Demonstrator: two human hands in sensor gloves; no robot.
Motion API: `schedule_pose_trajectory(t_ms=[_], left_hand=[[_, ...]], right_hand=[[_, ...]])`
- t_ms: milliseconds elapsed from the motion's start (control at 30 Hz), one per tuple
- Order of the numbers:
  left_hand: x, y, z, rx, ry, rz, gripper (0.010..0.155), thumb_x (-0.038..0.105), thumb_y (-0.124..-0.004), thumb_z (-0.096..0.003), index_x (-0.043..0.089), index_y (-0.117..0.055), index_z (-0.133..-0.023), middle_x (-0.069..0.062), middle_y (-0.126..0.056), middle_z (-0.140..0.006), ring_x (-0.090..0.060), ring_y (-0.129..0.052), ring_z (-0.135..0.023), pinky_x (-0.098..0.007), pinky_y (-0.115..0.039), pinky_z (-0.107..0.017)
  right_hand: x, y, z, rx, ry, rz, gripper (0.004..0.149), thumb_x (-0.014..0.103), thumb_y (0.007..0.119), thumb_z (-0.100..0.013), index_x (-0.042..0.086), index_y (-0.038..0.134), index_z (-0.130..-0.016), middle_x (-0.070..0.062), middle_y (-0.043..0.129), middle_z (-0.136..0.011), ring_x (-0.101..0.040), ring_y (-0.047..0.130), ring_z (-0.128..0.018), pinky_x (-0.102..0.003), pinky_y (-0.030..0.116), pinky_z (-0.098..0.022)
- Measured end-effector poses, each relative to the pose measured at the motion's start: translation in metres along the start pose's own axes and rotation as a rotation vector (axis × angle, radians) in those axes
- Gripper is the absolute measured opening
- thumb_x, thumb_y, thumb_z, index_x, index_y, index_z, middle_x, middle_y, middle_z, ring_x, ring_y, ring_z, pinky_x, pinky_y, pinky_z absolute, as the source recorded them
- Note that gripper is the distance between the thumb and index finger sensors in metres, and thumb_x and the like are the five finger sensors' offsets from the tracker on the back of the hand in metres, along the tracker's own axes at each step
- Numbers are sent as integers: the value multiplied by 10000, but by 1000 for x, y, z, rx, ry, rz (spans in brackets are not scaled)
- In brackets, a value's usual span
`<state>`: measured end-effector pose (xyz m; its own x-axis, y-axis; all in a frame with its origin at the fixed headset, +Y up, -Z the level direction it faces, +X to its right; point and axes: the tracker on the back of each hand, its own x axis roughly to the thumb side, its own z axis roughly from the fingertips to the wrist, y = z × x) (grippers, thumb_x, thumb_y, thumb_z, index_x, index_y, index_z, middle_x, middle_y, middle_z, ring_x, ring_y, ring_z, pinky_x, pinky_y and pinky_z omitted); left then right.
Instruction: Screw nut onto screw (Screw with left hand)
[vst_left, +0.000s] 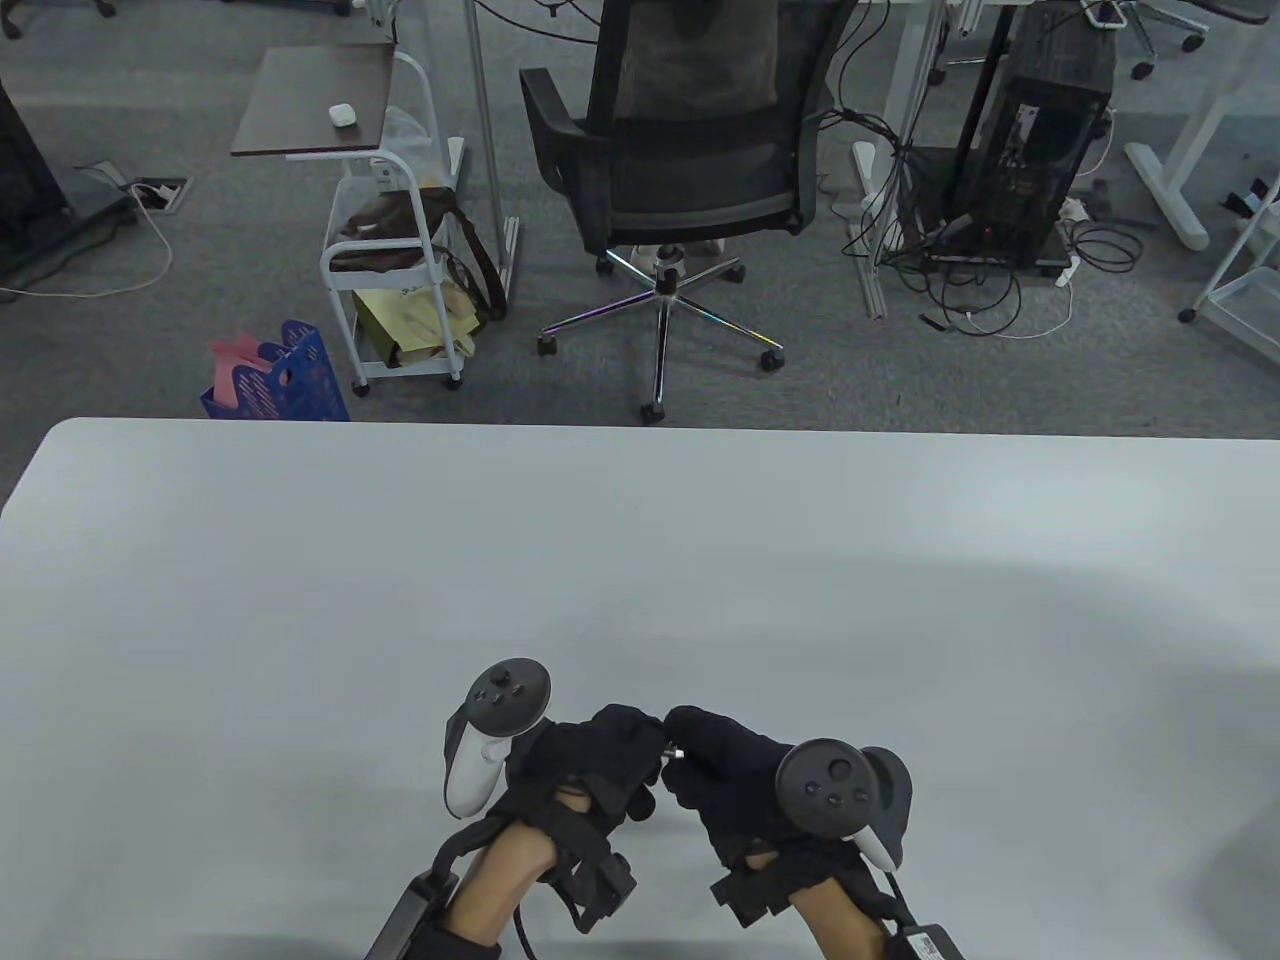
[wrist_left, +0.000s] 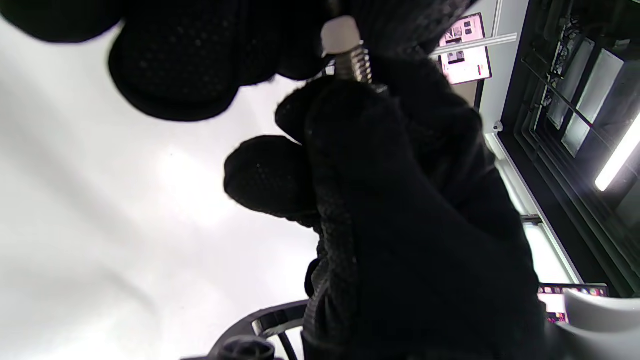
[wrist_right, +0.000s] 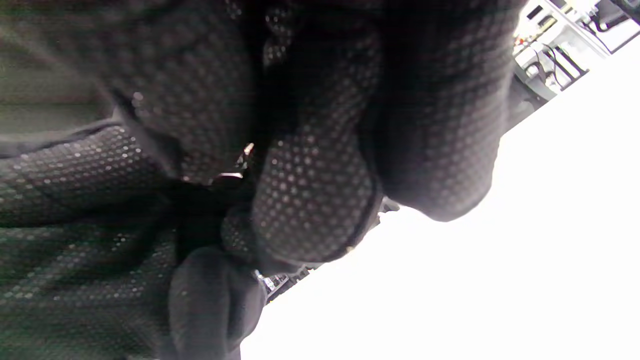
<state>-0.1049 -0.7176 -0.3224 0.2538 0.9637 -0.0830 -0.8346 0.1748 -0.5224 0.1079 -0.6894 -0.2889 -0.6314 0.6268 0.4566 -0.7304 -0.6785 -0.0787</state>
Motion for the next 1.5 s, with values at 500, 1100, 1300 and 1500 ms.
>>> schedule_pose_trajectory(t_ms=[500, 1100, 1300, 1500], left_hand=[[2, -1, 0, -33, -10, -21, 570, 332, -699, -446, 21, -649, -921, -297, -748, -822, -429, -898, -513, -573, -718, -400], [-6, -2, -1, -9, 17, -6, 652, 447, -667, -435, -6, -747, -897, -337, -816, -778, -468, -926, -468, -597, -732, -371], [1, -3, 0, -42, -7, -7, 572, 373, -696, -439, 12, -690, -882, -302, -782, -787, -427, -911, -481, -573, -726, -382], [-6, -2, 0, -12, 17, 30, 669, 463, -672, -435, 2, -704, -918, -335, -795, -790, -463, -917, -482, -593, -728, -378]], right_hand=[[5, -6, 1, -54, -67, 99, 485, 334, 956, -293, 175, 894, -747, -62, 1048, -616, -106, 1188, -296, -353, 1040, -298], [5, -7, 2, -72, -82, 80, 464, 340, 959, -296, 196, 909, -734, -52, 1055, -602, -99, 1187, -287, -349, 1041, -292], [7, -8, 3, -75, -103, 121, 462, 357, 945, -305, 206, 905, -740, -43, 1050, -609, -111, 1180, -303, -359, 1032, -303], [4, -9, 3, -86, -80, 67, 455, 351, 952, -304, 202, 917, -732, -47, 1056, -600, -107, 1181, -292, -356, 1035, -293]])
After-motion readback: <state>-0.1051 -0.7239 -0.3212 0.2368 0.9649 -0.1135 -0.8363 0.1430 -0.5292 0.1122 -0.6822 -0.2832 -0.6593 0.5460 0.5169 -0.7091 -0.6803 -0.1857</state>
